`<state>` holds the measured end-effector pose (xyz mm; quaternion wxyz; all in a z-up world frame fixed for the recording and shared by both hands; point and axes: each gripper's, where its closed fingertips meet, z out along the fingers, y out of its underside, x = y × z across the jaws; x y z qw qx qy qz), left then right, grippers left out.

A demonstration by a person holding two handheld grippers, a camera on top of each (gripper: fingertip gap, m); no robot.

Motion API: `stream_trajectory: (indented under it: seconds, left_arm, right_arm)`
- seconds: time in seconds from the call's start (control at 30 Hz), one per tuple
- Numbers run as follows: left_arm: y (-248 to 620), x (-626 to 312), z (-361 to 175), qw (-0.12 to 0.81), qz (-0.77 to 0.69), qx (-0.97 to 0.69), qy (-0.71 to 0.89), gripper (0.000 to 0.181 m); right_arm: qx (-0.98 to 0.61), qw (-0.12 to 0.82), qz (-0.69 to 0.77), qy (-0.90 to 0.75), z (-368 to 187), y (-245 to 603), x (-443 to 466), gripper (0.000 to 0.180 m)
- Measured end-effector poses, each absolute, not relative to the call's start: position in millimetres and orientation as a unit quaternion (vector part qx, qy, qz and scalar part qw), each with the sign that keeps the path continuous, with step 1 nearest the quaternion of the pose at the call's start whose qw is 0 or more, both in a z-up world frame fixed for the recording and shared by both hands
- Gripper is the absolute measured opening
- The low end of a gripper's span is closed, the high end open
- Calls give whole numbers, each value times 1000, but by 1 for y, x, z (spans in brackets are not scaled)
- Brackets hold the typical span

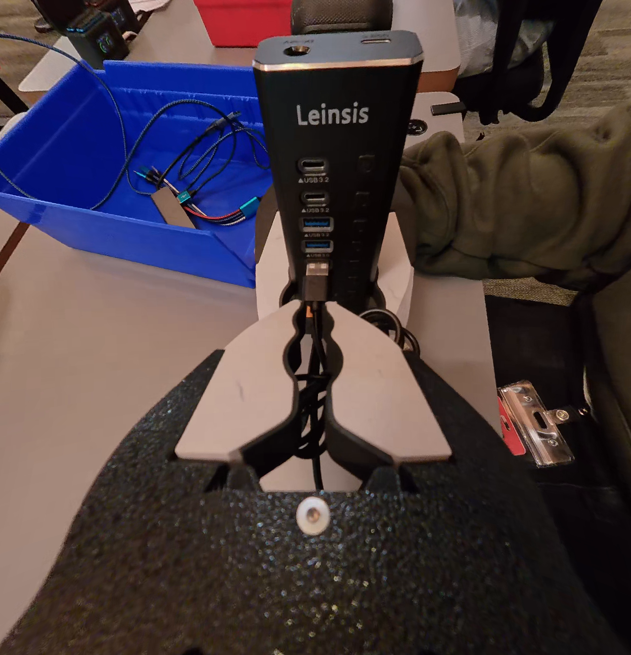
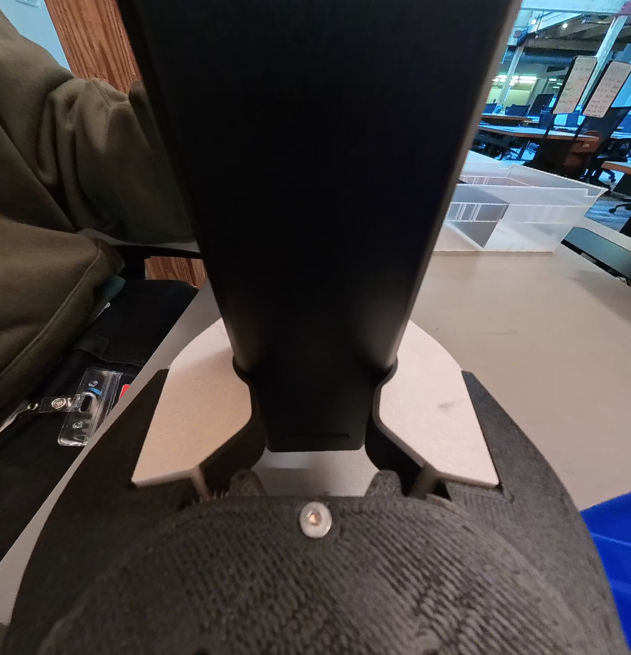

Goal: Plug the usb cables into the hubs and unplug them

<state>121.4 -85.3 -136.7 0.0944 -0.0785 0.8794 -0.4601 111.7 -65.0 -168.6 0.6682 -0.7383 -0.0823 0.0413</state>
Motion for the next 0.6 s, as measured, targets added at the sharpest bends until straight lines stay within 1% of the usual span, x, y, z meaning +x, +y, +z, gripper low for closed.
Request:
stream_trajectory:
  seconds: [0.13, 0.23, 0.47, 0.53, 0.57, 0.6]
  left_arm:
    - [-86, 121, -136, 103, -459, -70, 879, 7]
    - [-87, 119, -136, 102, -458, -61, 881, 13]
    - [-86, 121, -138, 105, -446, -67, 887, 13]
    - [-85, 124, -137, 117, -438, -73, 888, 21]
    - [-85, 124, -137, 117, -436, -74, 889, 22]
    - [-86, 123, -138, 112, -435, -73, 890, 20]
  right_arm:
    - [-736, 670, 41, -84, -168, -65, 111, 73]
    - [-737, 670, 41, -81, -169, -65, 112, 73]
    - [-738, 668, 41, -82, -170, -65, 112, 72]
    - [-739, 667, 40, -83, -171, -65, 111, 73]
    - [-740, 667, 40, -84, -171, -65, 111, 73]
    - [-739, 667, 40, -84, -171, -65, 111, 73]
